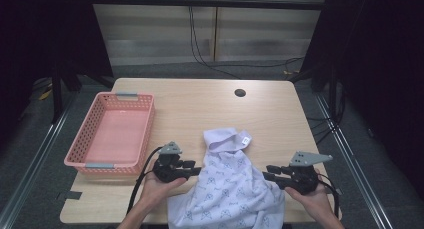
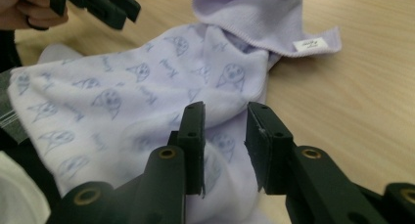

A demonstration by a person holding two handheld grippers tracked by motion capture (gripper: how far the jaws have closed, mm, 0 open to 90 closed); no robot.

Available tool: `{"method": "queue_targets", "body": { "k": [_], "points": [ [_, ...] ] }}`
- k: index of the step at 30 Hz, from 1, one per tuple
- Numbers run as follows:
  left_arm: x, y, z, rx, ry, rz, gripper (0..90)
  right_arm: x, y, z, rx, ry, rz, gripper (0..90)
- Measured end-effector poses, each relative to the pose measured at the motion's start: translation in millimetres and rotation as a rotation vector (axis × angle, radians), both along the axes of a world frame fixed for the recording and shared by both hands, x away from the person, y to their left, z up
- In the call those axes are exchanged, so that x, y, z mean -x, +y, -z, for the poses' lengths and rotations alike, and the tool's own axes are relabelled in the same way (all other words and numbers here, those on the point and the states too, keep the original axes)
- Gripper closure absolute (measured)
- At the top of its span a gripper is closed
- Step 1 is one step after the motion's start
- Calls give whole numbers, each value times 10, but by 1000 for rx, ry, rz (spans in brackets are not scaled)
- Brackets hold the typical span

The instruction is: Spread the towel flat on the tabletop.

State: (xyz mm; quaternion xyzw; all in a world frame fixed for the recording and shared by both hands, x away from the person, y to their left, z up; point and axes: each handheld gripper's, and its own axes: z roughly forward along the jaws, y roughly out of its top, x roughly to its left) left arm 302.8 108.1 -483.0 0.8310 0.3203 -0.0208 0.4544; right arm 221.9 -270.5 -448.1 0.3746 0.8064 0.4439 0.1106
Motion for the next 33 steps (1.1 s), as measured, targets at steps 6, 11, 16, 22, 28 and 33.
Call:
{"method": "queue_targets", "body": {
  "k": [6, 11, 16, 22, 28, 33],
  "points": [
    [-196, -165, 148, -25, 26, -31, 524, -408, 180, 198, 63, 46, -6, 571],
    [-214, -249, 175, -26, 29, 12, 738, -648, 374, 340, 81, 77, -25, 542],
    [-161, -220, 117, -8, 12, 20, 870, -721, 476, 424, 77, 106, -32, 808],
    [148, -8, -228, 73, -44, 40, 870, -499, 434, 152, 7, 22, -43, 876],
    [612, 105, -316, 93, -43, 143, 855, -79, 448, 36, -9, 18, -118, 874],
    [573, 125, -239, 104, -24, 112, 738, 118, 476, 169, 39, 61, -157, 866]
  ]
}}
